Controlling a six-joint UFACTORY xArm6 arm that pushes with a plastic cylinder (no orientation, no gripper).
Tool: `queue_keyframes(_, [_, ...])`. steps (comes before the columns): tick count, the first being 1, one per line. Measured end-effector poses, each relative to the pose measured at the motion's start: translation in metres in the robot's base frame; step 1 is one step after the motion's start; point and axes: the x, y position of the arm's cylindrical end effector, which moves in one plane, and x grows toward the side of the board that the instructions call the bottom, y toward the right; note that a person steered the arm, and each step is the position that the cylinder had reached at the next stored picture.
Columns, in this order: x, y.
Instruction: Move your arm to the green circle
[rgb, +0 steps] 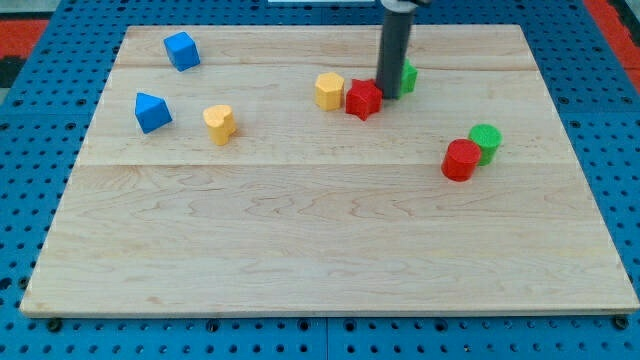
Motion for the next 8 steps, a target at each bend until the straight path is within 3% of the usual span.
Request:
queue_keyframes(1, [-0.008,-0.006])
queue_keyframes(2, [0.047,0.035])
queue_keyframes(4, [-0.015,0.051])
queue_keyframes(6, [-0.065,-0.022])
queue_keyframes(7, [-0.065,-0.035])
queue_keyframes(8, [-0.054,0.079])
